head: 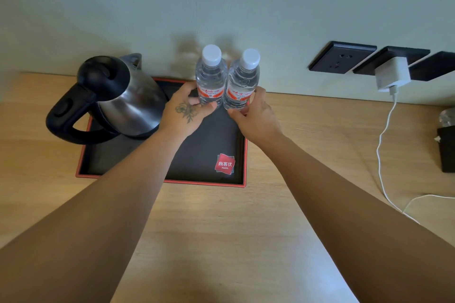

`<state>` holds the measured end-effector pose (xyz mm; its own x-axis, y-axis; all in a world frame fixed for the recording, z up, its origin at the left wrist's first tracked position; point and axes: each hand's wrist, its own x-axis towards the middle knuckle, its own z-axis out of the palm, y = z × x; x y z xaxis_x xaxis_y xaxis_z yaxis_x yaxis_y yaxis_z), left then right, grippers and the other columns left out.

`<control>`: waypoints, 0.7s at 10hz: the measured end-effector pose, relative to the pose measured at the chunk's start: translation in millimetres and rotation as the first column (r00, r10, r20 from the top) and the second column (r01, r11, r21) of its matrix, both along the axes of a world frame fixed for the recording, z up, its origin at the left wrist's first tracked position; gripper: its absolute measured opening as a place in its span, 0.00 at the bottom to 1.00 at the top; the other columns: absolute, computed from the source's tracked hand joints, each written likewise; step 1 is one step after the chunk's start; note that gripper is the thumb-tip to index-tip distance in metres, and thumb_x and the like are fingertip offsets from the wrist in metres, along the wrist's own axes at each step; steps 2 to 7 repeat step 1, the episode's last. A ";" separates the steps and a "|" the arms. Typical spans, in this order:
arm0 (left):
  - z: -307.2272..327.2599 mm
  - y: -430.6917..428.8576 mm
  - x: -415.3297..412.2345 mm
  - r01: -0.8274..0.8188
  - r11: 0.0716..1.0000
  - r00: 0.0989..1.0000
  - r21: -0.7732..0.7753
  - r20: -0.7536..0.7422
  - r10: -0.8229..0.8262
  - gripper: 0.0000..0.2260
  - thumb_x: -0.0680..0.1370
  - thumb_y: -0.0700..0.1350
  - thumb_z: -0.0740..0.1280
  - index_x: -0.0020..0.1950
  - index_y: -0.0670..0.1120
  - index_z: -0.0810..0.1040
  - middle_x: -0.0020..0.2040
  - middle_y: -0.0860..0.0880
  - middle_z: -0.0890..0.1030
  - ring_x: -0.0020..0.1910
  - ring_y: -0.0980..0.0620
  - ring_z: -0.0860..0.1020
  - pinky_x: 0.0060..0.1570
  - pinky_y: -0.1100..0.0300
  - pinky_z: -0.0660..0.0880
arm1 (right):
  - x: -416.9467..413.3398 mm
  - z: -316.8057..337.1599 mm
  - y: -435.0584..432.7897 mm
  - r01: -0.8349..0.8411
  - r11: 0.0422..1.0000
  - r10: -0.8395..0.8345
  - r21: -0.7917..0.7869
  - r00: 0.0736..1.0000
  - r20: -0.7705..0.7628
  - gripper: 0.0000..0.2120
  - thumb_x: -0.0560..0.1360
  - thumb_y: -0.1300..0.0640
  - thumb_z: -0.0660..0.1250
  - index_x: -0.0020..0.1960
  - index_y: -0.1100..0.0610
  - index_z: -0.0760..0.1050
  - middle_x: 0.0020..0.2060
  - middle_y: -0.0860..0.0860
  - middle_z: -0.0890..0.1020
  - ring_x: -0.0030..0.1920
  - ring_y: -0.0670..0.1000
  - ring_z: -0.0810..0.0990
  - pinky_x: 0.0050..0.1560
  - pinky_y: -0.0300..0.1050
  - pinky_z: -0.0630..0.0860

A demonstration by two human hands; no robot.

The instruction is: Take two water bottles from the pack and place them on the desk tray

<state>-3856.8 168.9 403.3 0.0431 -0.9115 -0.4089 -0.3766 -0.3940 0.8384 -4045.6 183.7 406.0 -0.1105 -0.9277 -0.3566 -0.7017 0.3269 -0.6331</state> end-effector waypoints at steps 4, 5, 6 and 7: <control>4.7 7.2 -4.5 -0.081 0.997 0.995 -0.012 -0.059 0.081 0.30 0.77 0.44 0.80 0.76 0.46 0.73 0.69 0.43 0.84 0.65 0.48 0.84 0.72 0.46 0.78 | -9.4 11.1 4.2 -0.035 0.999 0.036 0.021 0.997 -0.069 0.32 0.82 0.48 0.70 0.78 0.57 0.59 0.65 0.58 0.83 0.66 0.61 0.82 0.56 0.53 0.75; 4.7 7.2 -4.5 -0.081 0.997 0.995 -0.012 -0.059 0.081 0.30 0.77 0.44 0.80 0.76 0.46 0.73 0.69 0.43 0.84 0.65 0.48 0.84 0.72 0.46 0.78 | -9.4 11.1 4.2 -0.035 0.999 0.036 0.021 0.997 -0.069 0.32 0.82 0.48 0.70 0.78 0.57 0.59 0.65 0.58 0.83 0.66 0.61 0.82 0.56 0.53 0.75; 4.7 7.2 -4.5 -0.081 0.997 0.995 -0.012 -0.059 0.081 0.30 0.77 0.44 0.80 0.76 0.46 0.73 0.69 0.43 0.84 0.65 0.48 0.84 0.72 0.46 0.78 | -9.4 11.1 4.2 -0.035 0.999 0.036 0.021 0.997 -0.069 0.32 0.82 0.48 0.70 0.78 0.57 0.59 0.65 0.58 0.83 0.66 0.61 0.82 0.56 0.53 0.75; 4.7 7.2 -4.5 -0.081 0.997 0.995 -0.012 -0.059 0.081 0.30 0.77 0.44 0.80 0.76 0.46 0.73 0.69 0.43 0.84 0.65 0.48 0.84 0.72 0.46 0.78 | -9.4 11.1 4.2 -0.035 0.999 0.036 0.021 0.997 -0.069 0.32 0.82 0.48 0.70 0.78 0.57 0.59 0.65 0.58 0.83 0.66 0.61 0.82 0.56 0.53 0.75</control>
